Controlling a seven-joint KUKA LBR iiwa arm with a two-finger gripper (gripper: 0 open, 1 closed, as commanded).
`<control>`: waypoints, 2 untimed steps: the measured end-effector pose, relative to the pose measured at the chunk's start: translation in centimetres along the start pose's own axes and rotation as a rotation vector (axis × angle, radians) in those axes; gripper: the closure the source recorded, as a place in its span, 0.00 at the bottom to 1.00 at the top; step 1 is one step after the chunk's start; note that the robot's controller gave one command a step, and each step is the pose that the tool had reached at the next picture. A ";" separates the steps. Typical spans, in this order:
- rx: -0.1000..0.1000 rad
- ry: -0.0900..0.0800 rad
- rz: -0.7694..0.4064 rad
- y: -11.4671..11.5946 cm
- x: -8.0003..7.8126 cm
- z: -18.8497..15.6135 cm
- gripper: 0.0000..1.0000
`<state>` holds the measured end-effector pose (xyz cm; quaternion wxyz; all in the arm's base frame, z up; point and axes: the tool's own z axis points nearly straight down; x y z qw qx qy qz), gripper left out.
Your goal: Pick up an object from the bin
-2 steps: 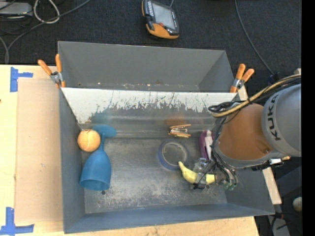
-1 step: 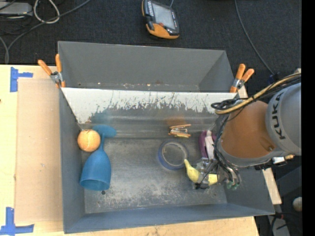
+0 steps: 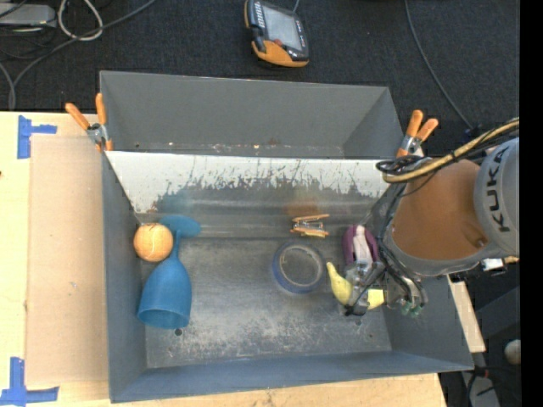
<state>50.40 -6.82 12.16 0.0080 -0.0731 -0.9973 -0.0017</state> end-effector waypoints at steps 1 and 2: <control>0.000 -0.004 0.000 0.0 -0.1 -2.3 1.00; -0.001 0.001 -0.001 0.0 0.1 -5.6 1.00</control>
Offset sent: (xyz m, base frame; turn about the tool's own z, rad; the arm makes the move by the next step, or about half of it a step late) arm 0.0010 -0.0002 0.0709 -0.0003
